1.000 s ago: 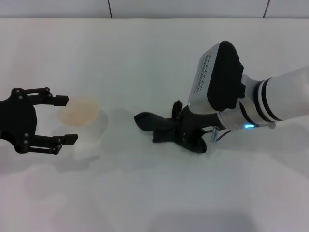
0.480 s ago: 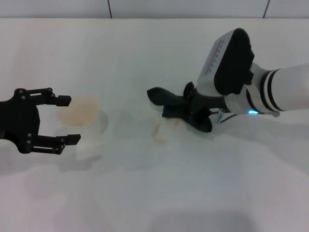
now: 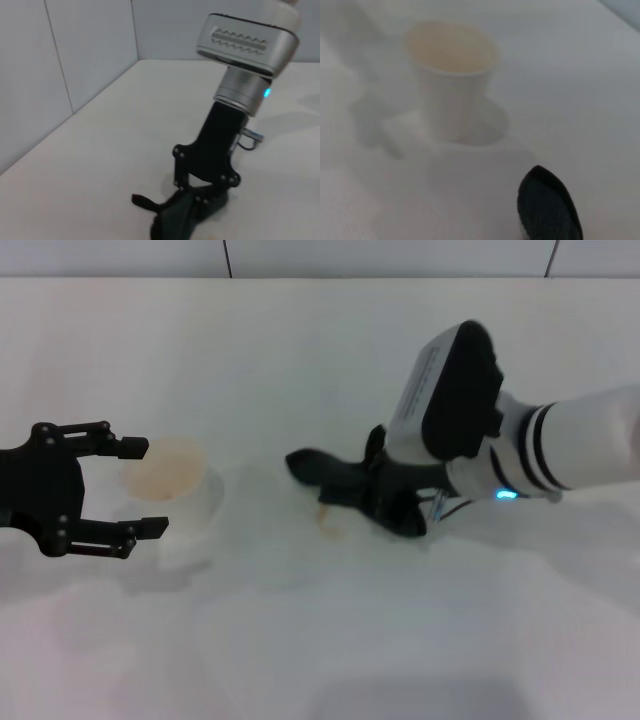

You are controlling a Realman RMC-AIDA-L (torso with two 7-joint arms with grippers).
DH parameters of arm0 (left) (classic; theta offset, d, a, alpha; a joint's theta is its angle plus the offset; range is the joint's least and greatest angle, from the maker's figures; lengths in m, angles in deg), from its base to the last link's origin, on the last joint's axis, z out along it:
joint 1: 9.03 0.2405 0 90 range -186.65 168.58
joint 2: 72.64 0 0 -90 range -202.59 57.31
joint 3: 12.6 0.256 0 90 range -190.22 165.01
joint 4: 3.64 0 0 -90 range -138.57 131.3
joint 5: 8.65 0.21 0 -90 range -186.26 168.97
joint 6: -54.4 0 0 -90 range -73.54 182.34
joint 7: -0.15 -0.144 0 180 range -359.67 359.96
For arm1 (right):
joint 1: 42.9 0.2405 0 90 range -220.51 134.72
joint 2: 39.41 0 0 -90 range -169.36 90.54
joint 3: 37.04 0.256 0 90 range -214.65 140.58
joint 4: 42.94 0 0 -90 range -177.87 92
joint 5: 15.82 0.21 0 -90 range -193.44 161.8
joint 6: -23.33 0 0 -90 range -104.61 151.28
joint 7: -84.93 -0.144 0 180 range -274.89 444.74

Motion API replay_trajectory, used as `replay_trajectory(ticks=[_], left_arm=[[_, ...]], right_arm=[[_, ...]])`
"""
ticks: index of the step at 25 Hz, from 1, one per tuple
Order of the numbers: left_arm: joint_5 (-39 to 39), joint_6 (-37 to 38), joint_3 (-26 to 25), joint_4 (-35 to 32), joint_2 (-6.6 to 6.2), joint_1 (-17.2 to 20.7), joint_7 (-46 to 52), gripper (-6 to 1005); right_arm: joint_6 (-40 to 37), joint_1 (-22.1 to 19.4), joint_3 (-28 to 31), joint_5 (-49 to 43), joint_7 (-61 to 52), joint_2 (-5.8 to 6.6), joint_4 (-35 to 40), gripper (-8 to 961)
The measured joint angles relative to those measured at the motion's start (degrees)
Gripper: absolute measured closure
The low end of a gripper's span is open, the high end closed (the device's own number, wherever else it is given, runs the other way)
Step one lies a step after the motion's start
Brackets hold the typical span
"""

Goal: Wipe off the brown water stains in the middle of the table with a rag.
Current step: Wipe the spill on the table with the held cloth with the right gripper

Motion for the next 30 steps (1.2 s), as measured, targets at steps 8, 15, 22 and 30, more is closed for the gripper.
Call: replay_trajectory(ticks=[8,15,22,30], left_arm=[[0.0,-0.1,0.0,-0.1,0.00,-0.1,-0.1,138],[0.1,-0.1,0.0,-0.1,0.10,0.0,-0.6,138],[0.1,-0.2,0.0,-0.1,0.16,-0.3,-0.6,138],[0.1,-0.2,0.0,-0.1,0.34,-0.3,-0.6,138]], right_arm=[[-5.0,-1.1,-4.0,1.7,-0.8,0.01,4.0,849],[-7.6,-1.7,-4.8,1.8,-0.9,0.08,4.9,849],[-3.6,-1.2,-1.6,1.1,-0.9,0.19,2.6,850],[1.0,0.1,2.6,-0.9,-0.4,0.34,-2.3,844]])
